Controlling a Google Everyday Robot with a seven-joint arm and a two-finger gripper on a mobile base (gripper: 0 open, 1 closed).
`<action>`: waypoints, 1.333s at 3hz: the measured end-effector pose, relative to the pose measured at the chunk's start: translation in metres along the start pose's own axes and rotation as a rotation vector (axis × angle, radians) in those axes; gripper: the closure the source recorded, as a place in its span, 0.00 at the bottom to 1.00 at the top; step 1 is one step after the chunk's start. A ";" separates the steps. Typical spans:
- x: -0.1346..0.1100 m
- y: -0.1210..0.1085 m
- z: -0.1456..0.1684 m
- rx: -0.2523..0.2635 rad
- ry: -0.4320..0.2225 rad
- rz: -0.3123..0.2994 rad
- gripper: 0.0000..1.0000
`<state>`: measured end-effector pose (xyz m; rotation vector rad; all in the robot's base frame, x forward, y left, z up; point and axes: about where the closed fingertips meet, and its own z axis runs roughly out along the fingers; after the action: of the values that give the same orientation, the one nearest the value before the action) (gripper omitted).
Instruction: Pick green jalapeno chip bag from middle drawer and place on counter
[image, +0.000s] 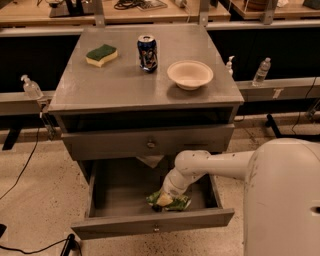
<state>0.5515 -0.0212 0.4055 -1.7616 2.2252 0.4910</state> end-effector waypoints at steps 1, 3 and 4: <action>-0.008 -0.005 -0.023 0.055 -0.091 0.012 0.97; -0.026 0.004 -0.148 0.203 -0.358 -0.044 1.00; -0.038 0.021 -0.224 0.265 -0.404 -0.134 1.00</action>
Offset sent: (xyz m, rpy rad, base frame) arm 0.0196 -0.0427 0.1203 0.2692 -0.2525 -0.1308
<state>0.5414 -0.0768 0.6265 -1.5066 1.7912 0.4505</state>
